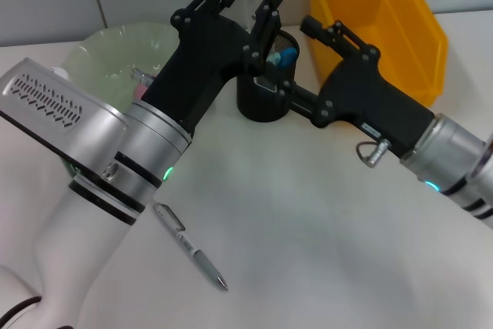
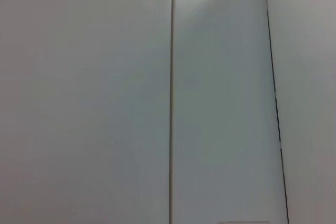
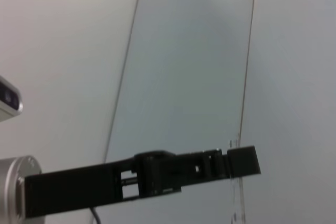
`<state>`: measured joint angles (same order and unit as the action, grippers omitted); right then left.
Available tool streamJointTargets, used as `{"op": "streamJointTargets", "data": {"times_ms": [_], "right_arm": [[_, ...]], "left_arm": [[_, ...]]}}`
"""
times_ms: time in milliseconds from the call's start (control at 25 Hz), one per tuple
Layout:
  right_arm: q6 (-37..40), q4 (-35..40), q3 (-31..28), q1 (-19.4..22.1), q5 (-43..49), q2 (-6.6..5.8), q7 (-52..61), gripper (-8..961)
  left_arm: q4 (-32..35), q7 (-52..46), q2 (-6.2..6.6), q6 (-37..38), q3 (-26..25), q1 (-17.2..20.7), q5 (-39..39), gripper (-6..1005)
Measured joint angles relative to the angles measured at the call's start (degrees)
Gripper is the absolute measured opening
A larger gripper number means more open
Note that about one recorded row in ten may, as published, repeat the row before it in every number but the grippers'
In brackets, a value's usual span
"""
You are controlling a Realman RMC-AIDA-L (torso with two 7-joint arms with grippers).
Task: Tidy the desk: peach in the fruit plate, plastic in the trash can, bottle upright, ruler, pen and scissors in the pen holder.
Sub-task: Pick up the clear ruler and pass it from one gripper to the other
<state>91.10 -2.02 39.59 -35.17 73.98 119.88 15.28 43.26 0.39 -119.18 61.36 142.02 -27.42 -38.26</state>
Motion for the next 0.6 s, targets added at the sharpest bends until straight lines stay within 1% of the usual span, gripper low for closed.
{"op": "streamJointTargets", "data": {"times_ms": [240,600], "right_arm": [[-0.5,-3.5,-2.8,-2.6,0.0,0.0,-3.4,776],[-2.6,-4.0,-3.0,-4.1,0.2,0.0,-3.7,777]], "left_arm": [[-0.1,1.6,0.0,-0.1,0.0,-0.2,0.0,459],[0.0,2.5,0.0,-0.1,0.1,-0.5,0.3,467]]}}
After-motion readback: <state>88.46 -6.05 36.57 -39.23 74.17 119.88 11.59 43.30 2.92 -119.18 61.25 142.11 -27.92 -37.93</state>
